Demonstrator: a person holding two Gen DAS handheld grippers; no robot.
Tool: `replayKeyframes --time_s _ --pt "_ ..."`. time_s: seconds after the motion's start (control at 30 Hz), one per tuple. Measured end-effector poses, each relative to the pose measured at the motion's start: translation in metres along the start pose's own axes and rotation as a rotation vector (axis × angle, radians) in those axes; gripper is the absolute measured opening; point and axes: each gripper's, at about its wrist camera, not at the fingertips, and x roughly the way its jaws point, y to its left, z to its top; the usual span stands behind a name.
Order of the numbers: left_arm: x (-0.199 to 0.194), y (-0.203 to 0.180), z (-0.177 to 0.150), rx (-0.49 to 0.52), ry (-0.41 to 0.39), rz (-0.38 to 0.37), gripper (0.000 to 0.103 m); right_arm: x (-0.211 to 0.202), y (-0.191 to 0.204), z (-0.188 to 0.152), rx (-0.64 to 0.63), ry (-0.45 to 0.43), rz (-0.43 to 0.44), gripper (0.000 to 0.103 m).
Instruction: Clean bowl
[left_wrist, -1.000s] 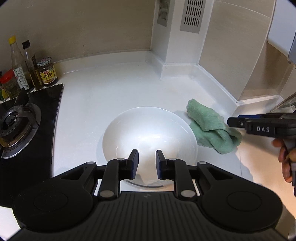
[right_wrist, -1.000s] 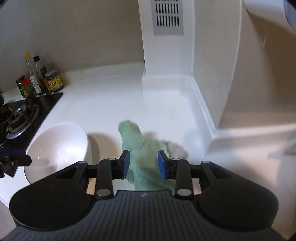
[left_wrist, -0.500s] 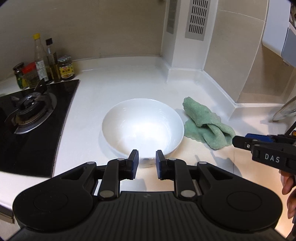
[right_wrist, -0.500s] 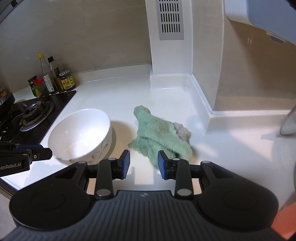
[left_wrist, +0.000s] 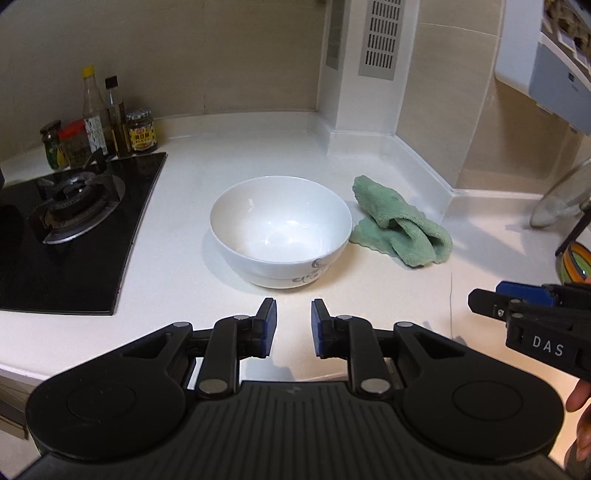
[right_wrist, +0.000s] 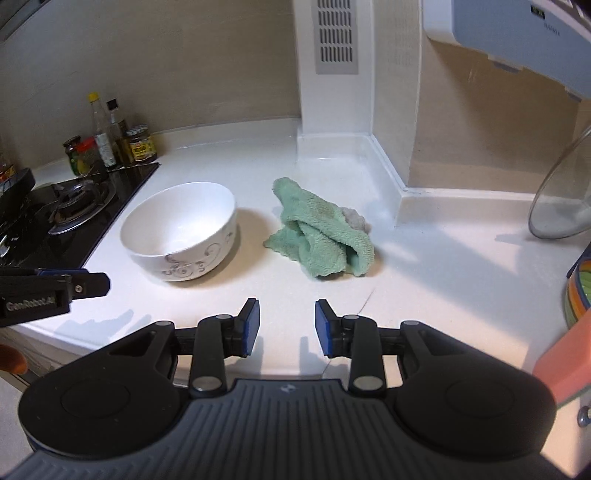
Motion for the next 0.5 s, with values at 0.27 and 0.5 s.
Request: replayKeyframes --time_s 0.27,0.5 --pt "-0.018 -0.008 -0.019 -0.009 -0.018 -0.018 0.023 -0.022 0.014 -0.007 -0.043 -0.036 -0.013 0.028" --pt "-0.024 -0.017 -0.023 -0.028 -0.018 -0.017 0.023 -0.032 0.013 -0.011 -0.081 -0.052 -0.007 0.028"
